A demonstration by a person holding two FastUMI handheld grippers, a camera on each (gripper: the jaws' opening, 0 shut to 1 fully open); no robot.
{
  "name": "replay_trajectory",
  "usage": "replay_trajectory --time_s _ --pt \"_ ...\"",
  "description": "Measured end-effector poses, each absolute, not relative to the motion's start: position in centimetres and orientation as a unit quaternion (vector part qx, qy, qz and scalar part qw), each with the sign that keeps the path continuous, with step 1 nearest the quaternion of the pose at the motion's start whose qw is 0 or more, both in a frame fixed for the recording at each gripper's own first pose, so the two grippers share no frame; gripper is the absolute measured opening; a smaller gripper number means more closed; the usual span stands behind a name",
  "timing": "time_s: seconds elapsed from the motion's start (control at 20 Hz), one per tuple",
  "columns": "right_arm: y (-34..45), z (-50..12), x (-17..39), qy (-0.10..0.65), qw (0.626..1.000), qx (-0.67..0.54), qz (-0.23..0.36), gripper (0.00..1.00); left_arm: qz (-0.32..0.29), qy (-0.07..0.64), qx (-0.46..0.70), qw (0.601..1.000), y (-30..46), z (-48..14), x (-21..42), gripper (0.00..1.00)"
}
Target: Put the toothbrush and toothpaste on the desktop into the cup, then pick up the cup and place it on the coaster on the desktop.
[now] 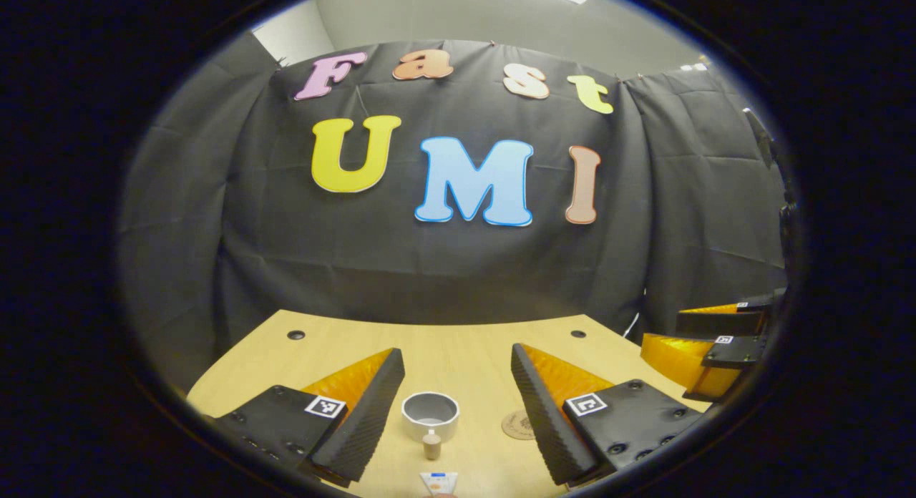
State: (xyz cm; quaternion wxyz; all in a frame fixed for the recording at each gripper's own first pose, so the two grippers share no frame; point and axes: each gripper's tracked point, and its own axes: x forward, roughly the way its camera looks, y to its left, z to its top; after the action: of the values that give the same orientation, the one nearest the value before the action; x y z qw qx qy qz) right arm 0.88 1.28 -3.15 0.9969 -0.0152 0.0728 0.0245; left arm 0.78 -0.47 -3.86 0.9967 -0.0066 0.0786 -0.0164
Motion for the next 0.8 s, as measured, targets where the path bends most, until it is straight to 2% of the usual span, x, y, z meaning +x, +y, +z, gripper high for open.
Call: replay_trajectory --time_s 0.1,0.15,0.2,0.3,0.35,0.8 --pt "1.5 -4.3 0.7 0.095 0.995 -0.012 0.029 0.87 -0.020 0.099 0.003 0.995 -0.7 -5.0 0.9 0.96" --pt "1.7 -5.0 0.8 0.107 0.994 -0.008 0.031 0.88 -0.024 0.114 0.009 0.993 -1.0 -5.8 0.9 0.98" --pt "1.9 -5.7 0.8 0.125 0.992 -0.001 0.033 0.87 -0.025 0.134 0.017 0.991 -1.0 -6.9 0.7 0.94" --pt "2.1 -7.4 0.7 0.156 0.987 0.013 0.036 0.87 -0.028 0.167 0.025 0.985 -1.2 -9.0 0.4 0.96" --pt "2.3 -8.5 0.7 0.173 0.984 0.018 0.038 0.87 -0.030 0.185 0.021 0.982 -1.3 -10.1 0.2 0.94" --pt "3.7 -15.2 0.6 0.319 0.945 0.038 0.059 0.88 -0.014 0.334 -0.035 0.942 -0.8 -18.2 -1.4 0.94"
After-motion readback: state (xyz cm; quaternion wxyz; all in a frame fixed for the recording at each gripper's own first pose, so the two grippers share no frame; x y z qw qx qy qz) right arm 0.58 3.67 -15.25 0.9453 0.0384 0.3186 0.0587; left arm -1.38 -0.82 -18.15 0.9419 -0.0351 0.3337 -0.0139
